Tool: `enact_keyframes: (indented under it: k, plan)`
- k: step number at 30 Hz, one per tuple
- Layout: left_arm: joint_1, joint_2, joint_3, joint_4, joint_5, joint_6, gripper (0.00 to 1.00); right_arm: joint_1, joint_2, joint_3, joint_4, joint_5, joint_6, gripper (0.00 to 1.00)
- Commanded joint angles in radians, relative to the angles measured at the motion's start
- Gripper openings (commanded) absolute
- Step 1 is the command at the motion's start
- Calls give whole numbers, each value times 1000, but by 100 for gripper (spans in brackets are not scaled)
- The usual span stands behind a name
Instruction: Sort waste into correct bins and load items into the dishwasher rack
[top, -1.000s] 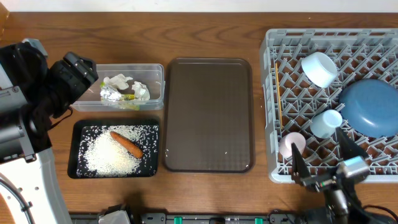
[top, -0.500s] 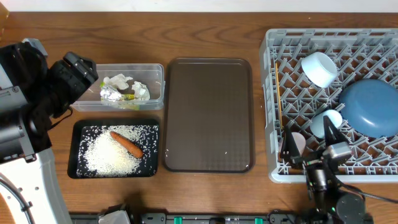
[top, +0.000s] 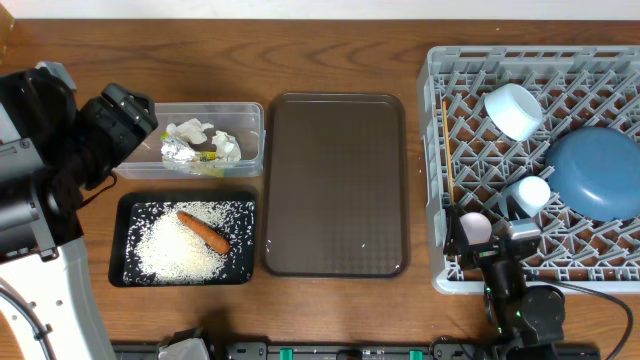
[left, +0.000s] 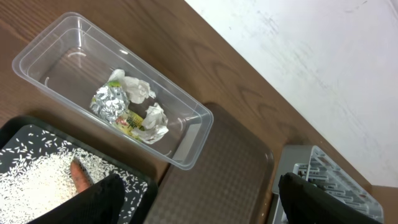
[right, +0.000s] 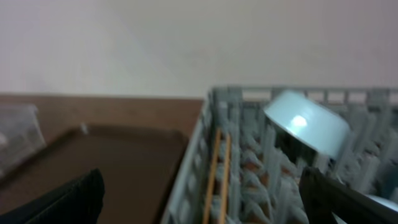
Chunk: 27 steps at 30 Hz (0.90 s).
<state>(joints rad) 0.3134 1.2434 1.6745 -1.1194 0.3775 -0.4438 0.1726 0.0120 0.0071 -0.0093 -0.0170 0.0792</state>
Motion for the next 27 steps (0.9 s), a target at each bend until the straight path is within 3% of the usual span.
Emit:
enact_keyframes:
  k: [1, 27]
  plan:
    - [4, -2, 5, -2, -9, 14, 82, -48, -7, -2, -55, 14, -68, 99]
    - [4, -2, 5, -2, -9, 14, 82, -108, -7, -2, -66, 21, -99, 99]
